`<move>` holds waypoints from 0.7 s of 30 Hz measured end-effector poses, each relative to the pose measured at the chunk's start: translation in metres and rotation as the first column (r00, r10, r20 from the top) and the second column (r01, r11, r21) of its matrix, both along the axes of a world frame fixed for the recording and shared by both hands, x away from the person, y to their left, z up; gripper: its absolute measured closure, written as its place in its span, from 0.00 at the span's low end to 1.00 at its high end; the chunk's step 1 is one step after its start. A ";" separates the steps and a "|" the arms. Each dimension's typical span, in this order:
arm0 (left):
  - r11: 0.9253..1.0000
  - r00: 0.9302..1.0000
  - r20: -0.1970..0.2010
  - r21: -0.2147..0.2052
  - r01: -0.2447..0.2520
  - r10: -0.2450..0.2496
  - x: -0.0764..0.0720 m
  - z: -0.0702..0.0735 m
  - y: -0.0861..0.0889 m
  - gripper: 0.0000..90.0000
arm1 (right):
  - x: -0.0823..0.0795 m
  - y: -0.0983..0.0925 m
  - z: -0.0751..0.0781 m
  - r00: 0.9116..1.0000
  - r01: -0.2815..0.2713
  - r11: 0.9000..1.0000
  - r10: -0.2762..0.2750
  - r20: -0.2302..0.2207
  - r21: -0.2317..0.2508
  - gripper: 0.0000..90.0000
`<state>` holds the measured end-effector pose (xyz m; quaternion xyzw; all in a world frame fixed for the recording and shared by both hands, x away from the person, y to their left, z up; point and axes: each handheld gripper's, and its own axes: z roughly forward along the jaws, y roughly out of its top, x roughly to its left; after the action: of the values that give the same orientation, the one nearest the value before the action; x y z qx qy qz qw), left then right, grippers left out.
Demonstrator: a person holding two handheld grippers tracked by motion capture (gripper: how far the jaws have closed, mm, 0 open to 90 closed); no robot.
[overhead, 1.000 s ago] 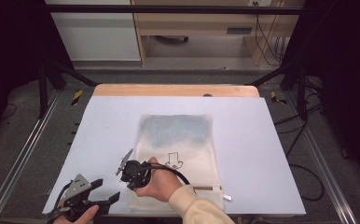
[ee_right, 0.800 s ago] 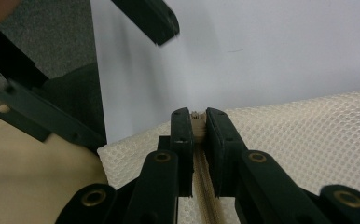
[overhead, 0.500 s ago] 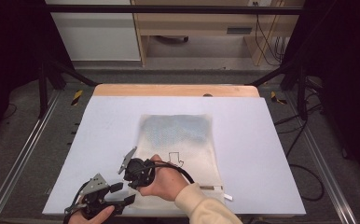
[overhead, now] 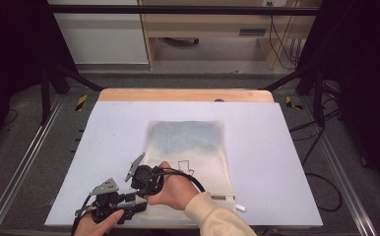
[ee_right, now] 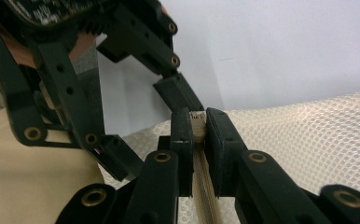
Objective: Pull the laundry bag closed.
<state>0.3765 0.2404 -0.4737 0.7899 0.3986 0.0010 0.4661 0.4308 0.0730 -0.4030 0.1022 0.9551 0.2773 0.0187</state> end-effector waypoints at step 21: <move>0.997 0.998 -0.021 -0.050 0.058 -0.060 0.015 -0.006 -0.007 0.58 | 0.000 -0.002 0.002 1.000 -0.005 1.000 0.005 0.003 0.009 0.91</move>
<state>0.3918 0.2332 -0.4795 0.7896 0.3803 -0.0315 0.4806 0.4307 0.0709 -0.4015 0.0994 0.9542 0.2816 0.0190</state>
